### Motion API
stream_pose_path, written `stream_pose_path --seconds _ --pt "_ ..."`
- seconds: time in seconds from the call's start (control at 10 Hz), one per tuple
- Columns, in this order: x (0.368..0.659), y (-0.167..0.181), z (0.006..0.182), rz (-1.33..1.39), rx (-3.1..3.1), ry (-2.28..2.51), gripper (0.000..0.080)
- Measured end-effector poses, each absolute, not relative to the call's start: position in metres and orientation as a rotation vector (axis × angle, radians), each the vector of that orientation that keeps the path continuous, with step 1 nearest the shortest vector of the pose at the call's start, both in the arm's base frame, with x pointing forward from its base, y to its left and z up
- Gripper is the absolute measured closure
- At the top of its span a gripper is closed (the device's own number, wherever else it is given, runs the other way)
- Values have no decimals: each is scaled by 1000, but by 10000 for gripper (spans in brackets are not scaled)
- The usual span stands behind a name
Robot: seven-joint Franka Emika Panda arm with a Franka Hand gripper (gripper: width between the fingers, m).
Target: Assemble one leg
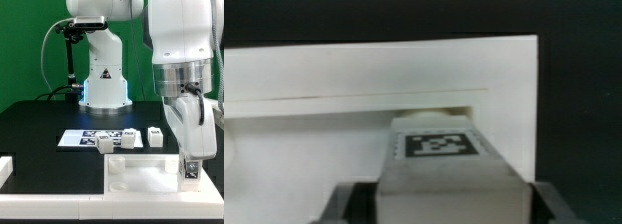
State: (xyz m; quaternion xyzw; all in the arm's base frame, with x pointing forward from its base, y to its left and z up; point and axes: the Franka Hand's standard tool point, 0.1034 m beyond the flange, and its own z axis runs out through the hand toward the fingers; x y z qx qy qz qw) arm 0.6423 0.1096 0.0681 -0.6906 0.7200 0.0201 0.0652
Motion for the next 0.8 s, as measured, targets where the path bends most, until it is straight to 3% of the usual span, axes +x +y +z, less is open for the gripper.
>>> stream_pose_path --seconds 0.1,0.3,0.4,0.5,0.8 --pt "642 110 68 55 -2127 2133 514" --pt "641 114 66 4 -2507 1665 228" --pt "641 113 66 -15 -2662 1394 228" --pt "640 113 65 -22 -2750 1211 166" --pt "641 111 65 -56 -2884 898 151"
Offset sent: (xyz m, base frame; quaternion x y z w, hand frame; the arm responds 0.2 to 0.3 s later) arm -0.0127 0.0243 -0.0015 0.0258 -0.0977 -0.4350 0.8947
